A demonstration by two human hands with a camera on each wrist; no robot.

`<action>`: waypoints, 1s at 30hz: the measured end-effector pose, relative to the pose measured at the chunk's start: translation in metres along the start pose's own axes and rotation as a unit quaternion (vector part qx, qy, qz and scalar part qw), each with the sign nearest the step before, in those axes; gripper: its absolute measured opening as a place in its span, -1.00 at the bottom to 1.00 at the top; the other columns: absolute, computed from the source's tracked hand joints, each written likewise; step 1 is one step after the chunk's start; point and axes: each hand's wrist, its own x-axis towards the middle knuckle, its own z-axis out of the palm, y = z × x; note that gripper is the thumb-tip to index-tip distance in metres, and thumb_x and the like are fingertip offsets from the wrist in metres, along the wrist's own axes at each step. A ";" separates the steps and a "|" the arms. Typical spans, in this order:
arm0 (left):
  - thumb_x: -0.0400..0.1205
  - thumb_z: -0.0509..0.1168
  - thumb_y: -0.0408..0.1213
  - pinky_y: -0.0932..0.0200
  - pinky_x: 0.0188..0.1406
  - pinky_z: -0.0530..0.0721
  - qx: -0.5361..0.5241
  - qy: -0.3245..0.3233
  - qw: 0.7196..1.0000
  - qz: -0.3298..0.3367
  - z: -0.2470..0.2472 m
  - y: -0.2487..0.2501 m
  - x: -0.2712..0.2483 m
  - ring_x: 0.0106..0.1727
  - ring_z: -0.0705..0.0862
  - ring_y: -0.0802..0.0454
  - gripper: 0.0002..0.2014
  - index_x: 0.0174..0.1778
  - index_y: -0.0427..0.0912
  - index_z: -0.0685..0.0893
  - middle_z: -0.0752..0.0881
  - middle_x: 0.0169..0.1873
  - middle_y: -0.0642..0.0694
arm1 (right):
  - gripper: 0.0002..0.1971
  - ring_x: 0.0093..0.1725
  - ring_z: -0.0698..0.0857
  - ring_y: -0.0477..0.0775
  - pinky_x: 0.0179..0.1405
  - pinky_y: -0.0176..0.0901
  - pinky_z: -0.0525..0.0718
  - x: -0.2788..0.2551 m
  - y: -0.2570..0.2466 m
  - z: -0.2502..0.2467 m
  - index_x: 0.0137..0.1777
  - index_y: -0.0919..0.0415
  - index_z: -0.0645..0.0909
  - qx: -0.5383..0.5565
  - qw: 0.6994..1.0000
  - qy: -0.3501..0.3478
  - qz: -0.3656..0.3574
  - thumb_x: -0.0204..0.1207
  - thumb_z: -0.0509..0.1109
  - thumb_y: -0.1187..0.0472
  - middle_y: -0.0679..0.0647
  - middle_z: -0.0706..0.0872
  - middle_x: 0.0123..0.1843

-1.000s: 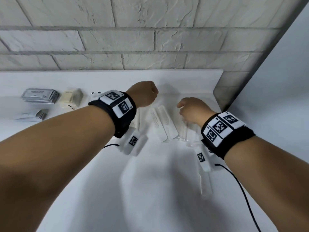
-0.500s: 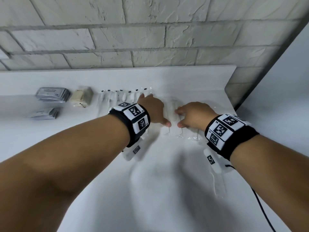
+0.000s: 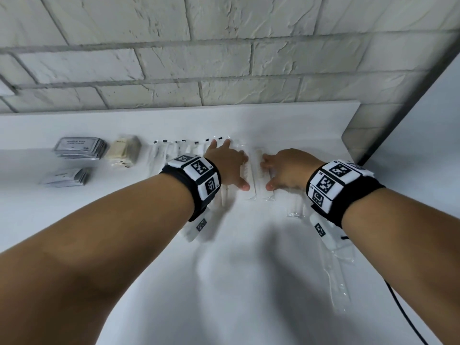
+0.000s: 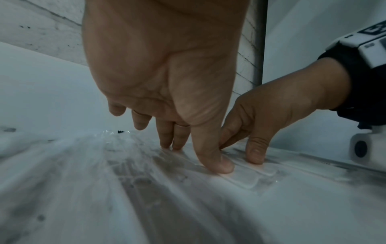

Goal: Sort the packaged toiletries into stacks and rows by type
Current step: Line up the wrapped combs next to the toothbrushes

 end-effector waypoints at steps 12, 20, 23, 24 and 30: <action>0.47 0.34 0.27 -0.26 0.59 -0.20 0.006 -0.006 1.000 -0.005 -0.005 -0.006 0.018 0.69 -0.11 -0.17 -0.12 0.65 0.03 0.18 0.28 0.62 0.03 | -0.27 0.57 0.34 0.16 0.50 0.03 0.37 0.011 0.002 -0.005 0.66 -0.02 0.18 -0.012 1.000 0.000 -0.008 0.54 0.32 -0.17 -0.03 0.22 0.68; 0.47 0.33 0.27 -0.25 0.59 -0.18 0.009 0.001 1.000 -0.006 -0.006 -0.005 0.015 0.69 -0.09 -0.15 -0.11 0.66 0.01 0.18 0.29 0.62 0.00 | -0.30 0.64 0.24 0.09 0.59 -0.01 0.24 0.004 0.007 -0.004 0.66 -0.04 0.20 0.070 0.997 0.016 -0.015 0.56 0.37 -0.07 -0.13 0.16 0.70; 0.53 0.29 0.26 -0.18 0.61 -0.09 0.017 0.013 1.000 0.008 -0.009 -0.004 0.012 0.69 -0.03 -0.12 -0.13 0.68 0.01 0.10 0.16 0.67 0.00 | -0.45 0.56 0.39 -0.01 0.54 -0.15 0.31 -0.006 0.027 -0.009 0.51 -0.11 0.47 0.207 0.973 0.100 -0.005 0.52 0.46 0.13 -0.15 0.37 0.61; 0.55 0.27 0.24 -0.14 0.62 -0.06 0.016 0.018 1.000 0.012 -0.009 -0.003 0.011 0.69 0.00 -0.10 -0.15 0.68 0.01 0.08 0.12 0.68 0.01 | -0.54 0.48 0.49 0.01 0.47 -0.14 0.40 -0.009 0.034 -0.011 0.42 -0.09 0.58 0.211 0.970 0.121 -0.002 0.52 0.45 0.20 -0.09 0.49 0.54; 0.68 0.16 0.11 -0.05 0.63 0.05 0.009 0.035 0.999 0.019 -0.009 0.009 0.011 0.68 0.08 -0.04 -0.32 0.68 0.03 0.07 0.08 0.68 0.03 | -0.60 0.24 0.54 0.10 0.14 -0.05 0.56 -0.030 0.050 0.009 0.22 -0.15 0.64 -0.041 0.995 0.039 -0.077 0.47 0.37 0.31 -0.07 0.54 0.26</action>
